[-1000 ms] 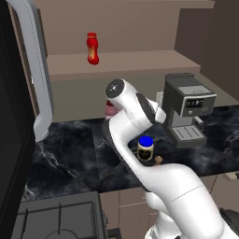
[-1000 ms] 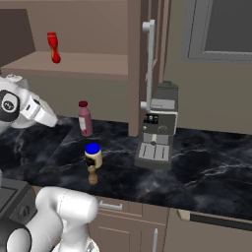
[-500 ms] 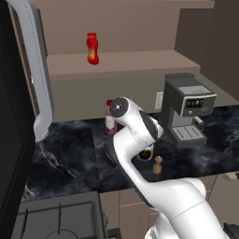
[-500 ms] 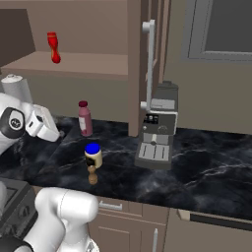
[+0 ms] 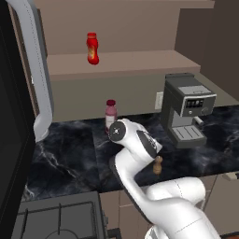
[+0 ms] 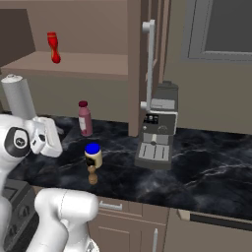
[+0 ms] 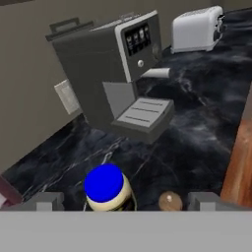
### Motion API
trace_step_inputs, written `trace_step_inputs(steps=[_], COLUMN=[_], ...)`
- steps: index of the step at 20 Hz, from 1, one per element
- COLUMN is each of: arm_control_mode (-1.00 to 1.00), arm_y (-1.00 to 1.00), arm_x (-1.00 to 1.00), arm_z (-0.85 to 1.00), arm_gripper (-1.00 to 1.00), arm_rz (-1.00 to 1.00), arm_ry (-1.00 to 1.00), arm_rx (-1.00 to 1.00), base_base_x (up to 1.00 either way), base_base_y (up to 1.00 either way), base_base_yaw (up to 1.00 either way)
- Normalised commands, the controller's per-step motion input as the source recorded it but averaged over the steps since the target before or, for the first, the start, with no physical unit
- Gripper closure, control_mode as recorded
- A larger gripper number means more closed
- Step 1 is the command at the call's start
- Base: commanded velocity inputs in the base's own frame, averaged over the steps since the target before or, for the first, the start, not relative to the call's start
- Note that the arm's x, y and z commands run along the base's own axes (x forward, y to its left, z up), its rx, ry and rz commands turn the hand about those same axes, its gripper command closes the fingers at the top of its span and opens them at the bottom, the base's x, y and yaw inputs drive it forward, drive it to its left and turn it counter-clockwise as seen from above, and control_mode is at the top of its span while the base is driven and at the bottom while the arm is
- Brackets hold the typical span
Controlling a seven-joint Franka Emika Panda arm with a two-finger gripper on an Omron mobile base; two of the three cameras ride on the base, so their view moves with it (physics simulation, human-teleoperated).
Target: There are various items on the counter. Only move the condiments/shakers into the cabinet.
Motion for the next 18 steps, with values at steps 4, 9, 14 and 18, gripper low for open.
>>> trace_step_inputs(steps=[4,9,14,18], arm_control_mode=[-1.0,-1.0,-1.0,-1.0], arm_y=[0.06,0.1,0.01,0.0], arm_x=[0.08,0.19,0.39,0.42], arm_z=[-0.27,-0.15,-0.08,-0.13], arm_gripper=[-1.0,-1.0,-1.0,-1.0], arm_rz=[-0.23,-0.2,-0.1,-0.04], arm_ry=[0.0,-0.01,0.0,0.0], arm_rx=[0.0,0.0,0.0,0.0], base_base_x=[0.0,0.0,0.0,0.0], base_base_y=[0.0,0.0,0.0,0.0], base_base_yaw=[0.0,0.0,0.0,0.0])
